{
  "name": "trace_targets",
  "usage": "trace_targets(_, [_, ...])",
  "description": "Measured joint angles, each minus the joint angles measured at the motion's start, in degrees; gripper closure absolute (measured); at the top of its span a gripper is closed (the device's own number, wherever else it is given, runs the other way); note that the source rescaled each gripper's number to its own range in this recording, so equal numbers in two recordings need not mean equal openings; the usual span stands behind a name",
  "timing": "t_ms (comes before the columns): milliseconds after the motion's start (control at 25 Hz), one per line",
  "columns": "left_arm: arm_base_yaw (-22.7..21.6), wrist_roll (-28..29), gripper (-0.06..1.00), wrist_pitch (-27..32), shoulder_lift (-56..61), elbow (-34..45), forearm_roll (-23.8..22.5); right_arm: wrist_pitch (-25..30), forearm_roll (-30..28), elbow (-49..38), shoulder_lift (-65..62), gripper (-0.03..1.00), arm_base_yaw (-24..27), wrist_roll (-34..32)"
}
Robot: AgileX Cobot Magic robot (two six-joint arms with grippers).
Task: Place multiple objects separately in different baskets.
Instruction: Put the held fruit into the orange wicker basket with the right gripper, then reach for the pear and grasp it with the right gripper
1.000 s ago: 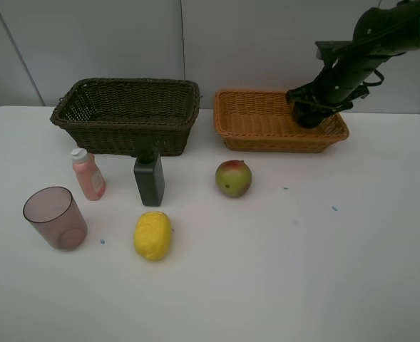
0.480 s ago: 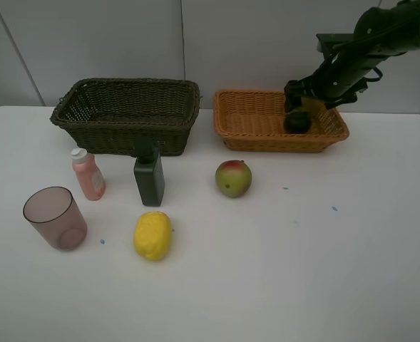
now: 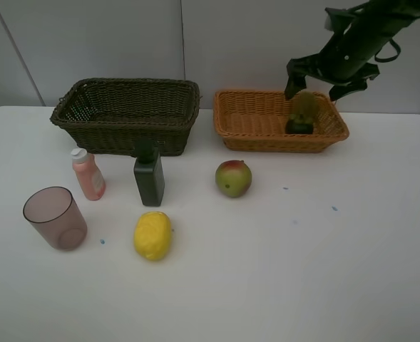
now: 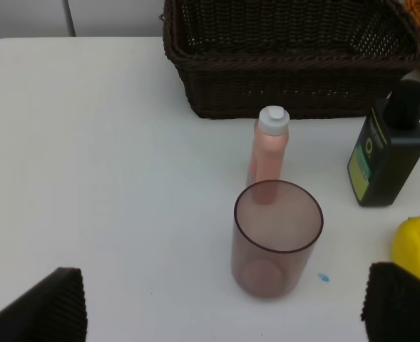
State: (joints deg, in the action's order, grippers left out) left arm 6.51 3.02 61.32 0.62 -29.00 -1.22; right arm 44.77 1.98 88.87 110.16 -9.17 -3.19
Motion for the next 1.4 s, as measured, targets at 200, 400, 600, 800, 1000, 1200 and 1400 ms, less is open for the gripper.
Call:
trace_targets(200, [0.0,0.0,-0.06,0.0,0.0,0.0,0.0,10.1,-3.19,0.0,-5.43,-0.02,-4.79,-9.2])
trace_targets(400, [0.0,0.0,-0.06,0.0,0.0,0.0,0.0,18.37,-8.11,0.0,-8.27,-0.02,-13.55,-20.01])
trace_targets(600, [0.0,0.0,-0.06,0.0,0.0,0.0,0.0,19.8,-8.96,0.0,-8.23,-0.02,-22.73,-26.5])
trace_targets(800, [0.0,0.0,-0.06,0.0,0.0,0.0,0.0,19.75,-9.61,0.0,-6.88,-0.02,-30.02,-34.58])
trace_targets(1000, [0.0,0.0,-0.06,0.0,0.0,0.0,0.0,18.81,-9.81,0.0,-0.99,-0.02,-33.81,-39.51])
trace_targets(1200, [0.0,0.0,-0.06,0.0,0.0,0.0,0.0,13.94,-9.81,0.0,5.74,-0.02,-33.86,-43.46])
trace_targets(1400, [0.0,0.0,-0.06,0.0,0.0,0.0,0.0,12.72,-9.85,0.0,7.31,-0.02,-32.55,-44.88])
